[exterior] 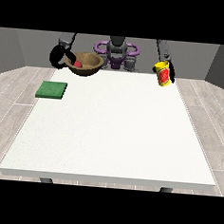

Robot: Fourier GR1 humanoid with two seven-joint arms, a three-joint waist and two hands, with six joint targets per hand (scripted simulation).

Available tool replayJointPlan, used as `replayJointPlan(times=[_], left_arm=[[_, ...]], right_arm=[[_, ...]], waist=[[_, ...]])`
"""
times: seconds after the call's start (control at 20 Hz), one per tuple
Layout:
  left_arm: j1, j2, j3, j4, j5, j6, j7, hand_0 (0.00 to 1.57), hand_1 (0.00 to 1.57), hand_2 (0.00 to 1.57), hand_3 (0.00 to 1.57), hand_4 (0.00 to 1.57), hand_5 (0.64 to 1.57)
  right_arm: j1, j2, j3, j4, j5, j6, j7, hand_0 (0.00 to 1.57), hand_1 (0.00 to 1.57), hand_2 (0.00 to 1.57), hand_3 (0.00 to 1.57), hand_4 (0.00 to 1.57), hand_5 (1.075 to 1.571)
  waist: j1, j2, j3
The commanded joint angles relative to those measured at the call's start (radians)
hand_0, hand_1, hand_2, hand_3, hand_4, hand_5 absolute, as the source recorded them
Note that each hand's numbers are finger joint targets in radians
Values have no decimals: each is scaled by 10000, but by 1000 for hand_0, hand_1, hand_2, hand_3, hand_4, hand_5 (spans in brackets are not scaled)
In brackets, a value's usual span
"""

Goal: Pick the cup and pour the ball into the bowl, then pick the bowl and place it on the pad

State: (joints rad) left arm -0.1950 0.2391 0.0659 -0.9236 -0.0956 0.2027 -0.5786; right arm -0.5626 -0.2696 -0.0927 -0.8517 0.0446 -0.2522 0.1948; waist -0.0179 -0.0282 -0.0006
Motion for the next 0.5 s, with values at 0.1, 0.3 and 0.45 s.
replayJointPlan(times=[0.1, 0.3, 0.45], left_arm=[[-70, -681, -345, -319, -390, 511, -560, 0, 0, 0, 0, 981, 1405], [-609, -844, -393, -687, -464, 766, -948, 0, 0, 0, 0, 993, 1429], [-737, -663, -171, -957, -373, 811, -1347, 0, 0, 0, 0, 1016, 1426]], right_arm=[[142, -1502, -884, 319, -188, 787, -766, 1571, 1571, 1571, 345, 929, 1548], [121, -2857, -1434, 1100, -261, 1617, -1905, 1571, 1571, 1571, 0, 1001, 1566], [363, -3466, -2391, 1751, -923, 2190, -3509, 1571, 1571, 1571, 0, 1026, 1569]], waist=[[542, 876, 8], [761, 2140, 15], [747, 3106, 21]])
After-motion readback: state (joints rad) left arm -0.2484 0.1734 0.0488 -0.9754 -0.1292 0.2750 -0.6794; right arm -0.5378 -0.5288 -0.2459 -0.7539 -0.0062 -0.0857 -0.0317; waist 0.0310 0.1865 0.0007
